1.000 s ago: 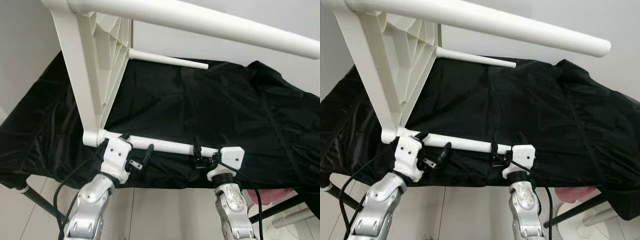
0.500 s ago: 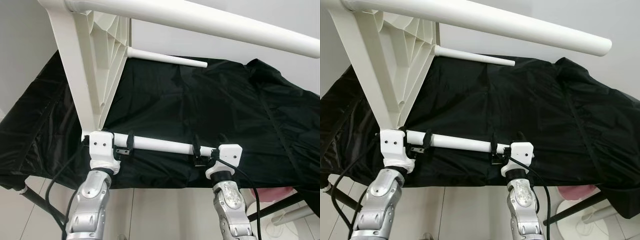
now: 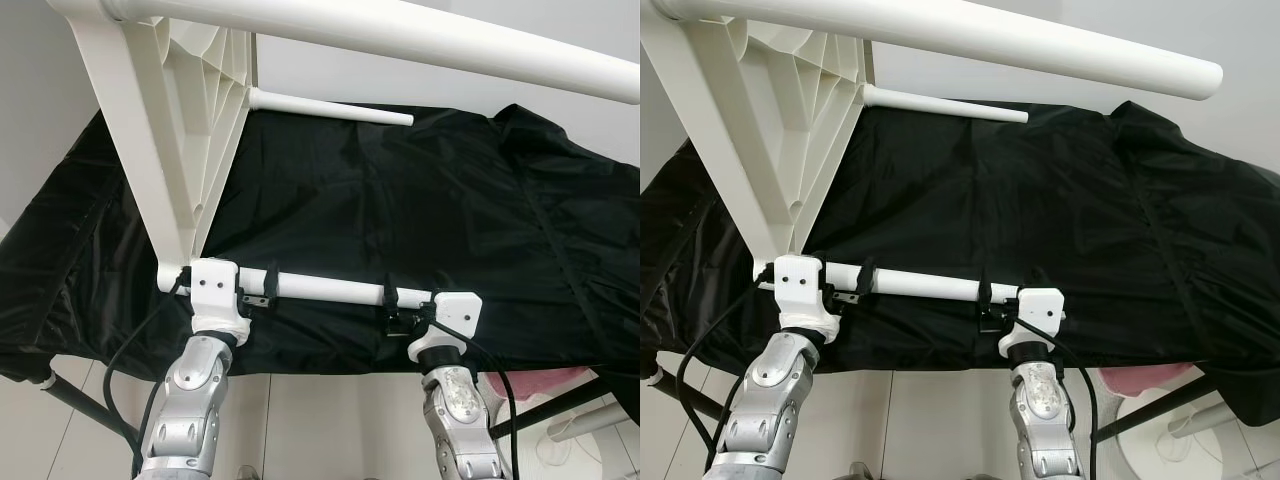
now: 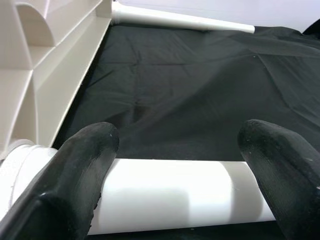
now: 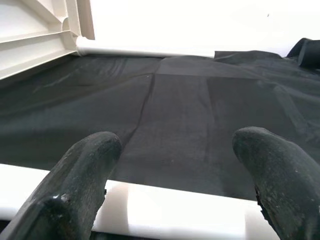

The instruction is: Building children table

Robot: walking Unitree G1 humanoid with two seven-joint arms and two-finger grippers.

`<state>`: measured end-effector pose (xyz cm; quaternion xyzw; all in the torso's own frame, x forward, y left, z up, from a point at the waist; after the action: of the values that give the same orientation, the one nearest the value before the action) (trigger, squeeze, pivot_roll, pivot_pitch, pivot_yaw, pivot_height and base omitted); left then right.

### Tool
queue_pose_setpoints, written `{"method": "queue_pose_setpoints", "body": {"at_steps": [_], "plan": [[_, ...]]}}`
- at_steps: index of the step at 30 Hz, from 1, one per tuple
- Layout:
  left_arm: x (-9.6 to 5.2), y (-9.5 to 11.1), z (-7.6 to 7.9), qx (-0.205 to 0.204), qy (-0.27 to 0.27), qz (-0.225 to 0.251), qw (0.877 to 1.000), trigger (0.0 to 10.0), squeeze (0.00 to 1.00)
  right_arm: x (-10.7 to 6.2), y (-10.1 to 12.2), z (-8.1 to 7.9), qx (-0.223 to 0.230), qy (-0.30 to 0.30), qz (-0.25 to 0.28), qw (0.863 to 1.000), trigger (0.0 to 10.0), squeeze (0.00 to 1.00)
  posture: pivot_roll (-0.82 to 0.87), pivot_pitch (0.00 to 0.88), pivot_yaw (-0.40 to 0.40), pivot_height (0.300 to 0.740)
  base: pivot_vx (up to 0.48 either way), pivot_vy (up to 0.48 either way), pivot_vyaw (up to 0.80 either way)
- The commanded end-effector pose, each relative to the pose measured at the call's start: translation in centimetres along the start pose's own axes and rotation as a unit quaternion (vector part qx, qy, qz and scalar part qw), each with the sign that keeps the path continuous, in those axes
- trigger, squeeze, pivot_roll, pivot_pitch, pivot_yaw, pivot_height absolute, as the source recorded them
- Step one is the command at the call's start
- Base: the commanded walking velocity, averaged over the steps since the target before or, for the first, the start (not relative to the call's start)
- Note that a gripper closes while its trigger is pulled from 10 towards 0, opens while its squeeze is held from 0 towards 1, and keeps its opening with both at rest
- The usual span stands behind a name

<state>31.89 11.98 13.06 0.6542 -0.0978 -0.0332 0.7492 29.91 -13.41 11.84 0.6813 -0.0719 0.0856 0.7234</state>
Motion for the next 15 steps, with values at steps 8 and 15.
{"method": "queue_pose_setpoints", "body": {"at_steps": [8, 15], "plan": [[-0.4, 0.4, -0.6, 0.002, 0.002, 0.006, 1.0, 10.0, 0.0, 0.1, 0.2, 0.1, -0.004, 0.007, 0.006, 1.0, 10.0, 0.0, 0.02, 0.05, -0.055, 0.74, 0.0, 0.0, 0.0], [-0.4, 0.7, -0.4, 0.005, -0.01, 0.013, 1.0, 10.0, 0.0, 0.2, 0.4, 0.2, -0.007, 0.008, 0.011, 1.0, 10.0, 0.0, 0.02, 0.044, -0.057, 0.74, 0.0, 0.0, 0.0]]}}
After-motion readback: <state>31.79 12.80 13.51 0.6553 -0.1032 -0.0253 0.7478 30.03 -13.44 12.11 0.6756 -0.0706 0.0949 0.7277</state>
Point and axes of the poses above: a point about 5 cm out from each wrist's last joint towards the gripper, its own x axis pointing out of the wrist towards the gripper, its own y axis along the axis of the wrist's last joint, z = x × y, the point moved 5 cm from there along x, pointing out of the wrist towards the gripper, and after that the axes turned 5 degrees about -x, right-handed, at the moved point
